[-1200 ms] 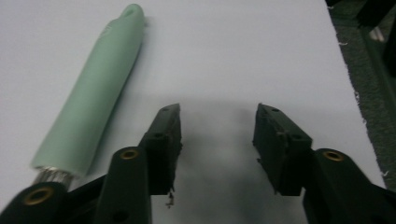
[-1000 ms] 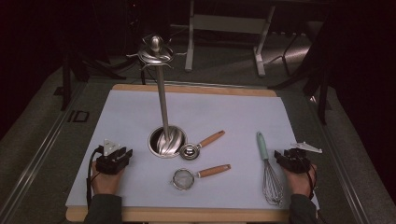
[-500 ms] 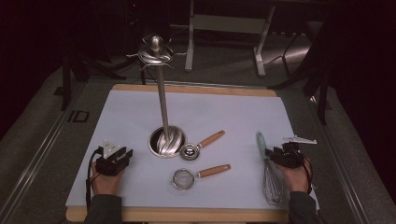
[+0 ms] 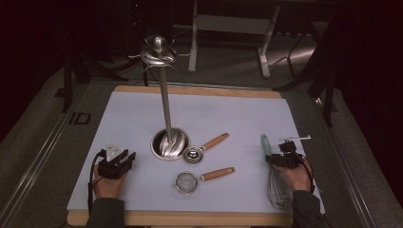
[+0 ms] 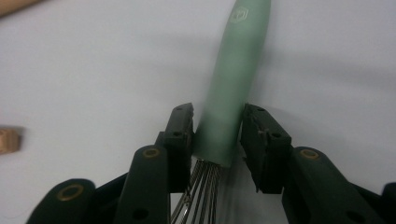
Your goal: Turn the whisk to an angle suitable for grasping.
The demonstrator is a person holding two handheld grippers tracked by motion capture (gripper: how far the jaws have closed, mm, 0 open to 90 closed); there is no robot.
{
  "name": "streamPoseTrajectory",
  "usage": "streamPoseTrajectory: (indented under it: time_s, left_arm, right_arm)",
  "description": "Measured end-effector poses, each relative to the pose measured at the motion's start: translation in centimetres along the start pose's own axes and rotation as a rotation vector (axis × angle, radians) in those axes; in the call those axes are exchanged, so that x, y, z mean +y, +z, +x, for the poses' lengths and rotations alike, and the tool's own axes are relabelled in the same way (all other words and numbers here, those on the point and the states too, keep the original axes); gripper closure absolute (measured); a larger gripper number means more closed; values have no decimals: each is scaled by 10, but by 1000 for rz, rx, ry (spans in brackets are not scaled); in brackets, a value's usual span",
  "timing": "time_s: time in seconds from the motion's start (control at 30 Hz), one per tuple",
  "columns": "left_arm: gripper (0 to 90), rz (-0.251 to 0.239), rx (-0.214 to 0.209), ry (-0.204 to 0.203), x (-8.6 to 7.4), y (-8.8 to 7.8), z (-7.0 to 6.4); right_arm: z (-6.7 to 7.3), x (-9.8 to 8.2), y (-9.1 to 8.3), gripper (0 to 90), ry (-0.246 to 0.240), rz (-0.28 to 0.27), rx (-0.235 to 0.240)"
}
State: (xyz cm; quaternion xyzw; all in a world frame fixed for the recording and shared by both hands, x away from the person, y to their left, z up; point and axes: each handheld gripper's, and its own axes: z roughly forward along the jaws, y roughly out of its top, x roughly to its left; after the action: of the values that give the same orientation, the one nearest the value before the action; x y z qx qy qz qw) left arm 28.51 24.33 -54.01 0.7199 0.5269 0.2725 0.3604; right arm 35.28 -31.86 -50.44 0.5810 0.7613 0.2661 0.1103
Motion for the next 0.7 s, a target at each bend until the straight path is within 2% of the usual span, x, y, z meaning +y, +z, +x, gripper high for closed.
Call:
streamPoseTrajectory:
  time_s: [0.13,0.3,0.37,0.43,0.7]
  left_arm:
    - [656,2,-1,2,0,0,0]
    - [656,5,0,0,0,0,0]
    - [656,6,0,2,0,0,0]
    - [669,6,-3,4,0,0,0]
    - [673,8,-5,4,0,1,0]
  right_arm:
    - [0,4,2,623,13,27,0]
    - [1,7,5,621,-3,40,2]
    - [2,9,7,624,-16,44,7]
    - [7,12,9,628,-62,46,21]
    - [20,19,14,648,-122,63,28]
